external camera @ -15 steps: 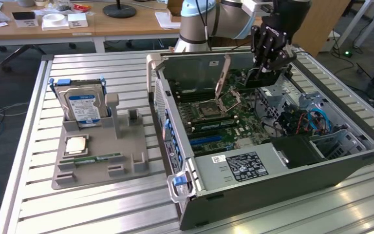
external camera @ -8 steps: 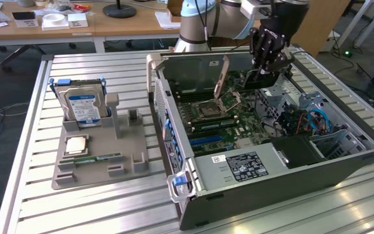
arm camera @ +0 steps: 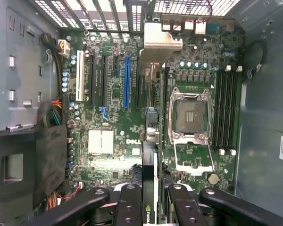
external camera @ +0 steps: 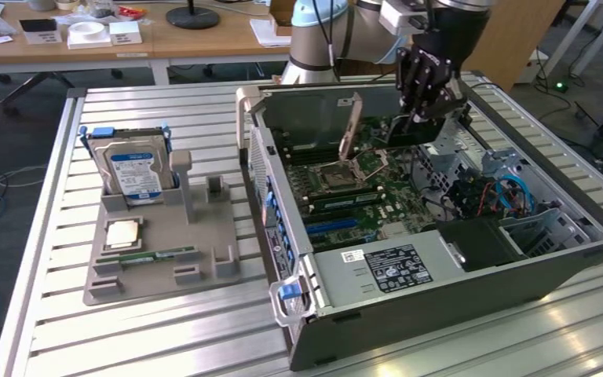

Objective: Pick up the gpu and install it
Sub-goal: 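Insert the gpu into the slot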

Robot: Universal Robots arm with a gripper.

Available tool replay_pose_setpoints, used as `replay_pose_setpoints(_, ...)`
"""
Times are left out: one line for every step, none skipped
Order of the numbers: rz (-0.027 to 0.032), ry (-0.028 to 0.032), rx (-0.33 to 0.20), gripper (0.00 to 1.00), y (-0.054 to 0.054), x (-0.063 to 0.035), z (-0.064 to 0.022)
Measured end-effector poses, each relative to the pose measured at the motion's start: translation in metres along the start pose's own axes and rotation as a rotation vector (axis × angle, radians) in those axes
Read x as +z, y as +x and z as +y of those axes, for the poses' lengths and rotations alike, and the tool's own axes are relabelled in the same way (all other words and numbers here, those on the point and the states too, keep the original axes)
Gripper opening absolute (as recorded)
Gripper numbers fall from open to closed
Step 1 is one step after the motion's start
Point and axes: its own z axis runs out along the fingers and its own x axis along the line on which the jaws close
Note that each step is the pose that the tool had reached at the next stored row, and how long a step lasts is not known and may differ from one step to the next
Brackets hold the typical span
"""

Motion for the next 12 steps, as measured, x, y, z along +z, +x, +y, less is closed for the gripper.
replay_pose_setpoints(-0.0001,0.0000,0.000,0.26,0.000,0.0005,0.0008)
replay_pose_setpoints(-0.0002,0.0001,0.000,0.26,0.000,0.0015,0.0013)
replay_pose_setpoints(0.0000,0.0000,0.000,0.26,0.000,0.0025,0.0015)
replay_pose_setpoints(-0.0001,0.0000,0.000,0.26,0.000,0.0036,0.0015)
replay_pose_setpoints(-0.0001,0.0000,0.000,0.26,0.000,0.0140,0.0025)
replay_pose_setpoints(0.0000,0.0000,0.000,0.26,0.000,0.0145,0.0025)
replay_pose_setpoints(-0.0001,0.0000,0.000,0.26,0.000,0.0150,0.0026)
replay_pose_setpoints(0.0000,0.0000,0.000,0.26,0.000,0.0155,0.0026)
replay_pose_setpoints(-0.0001,0.0000,0.000,0.26,0.000,0.0160,0.0028)
replay_pose_setpoints(-0.0001,0.0000,0.000,0.26,0.000,0.0165,0.0029)
replay_pose_setpoints(0.0001,0.0000,0.000,0.26,0.000,0.0169,0.0030)
replay_pose_setpoints(0.0002,0.0000,0.000,0.26,0.000,0.0171,0.0031)
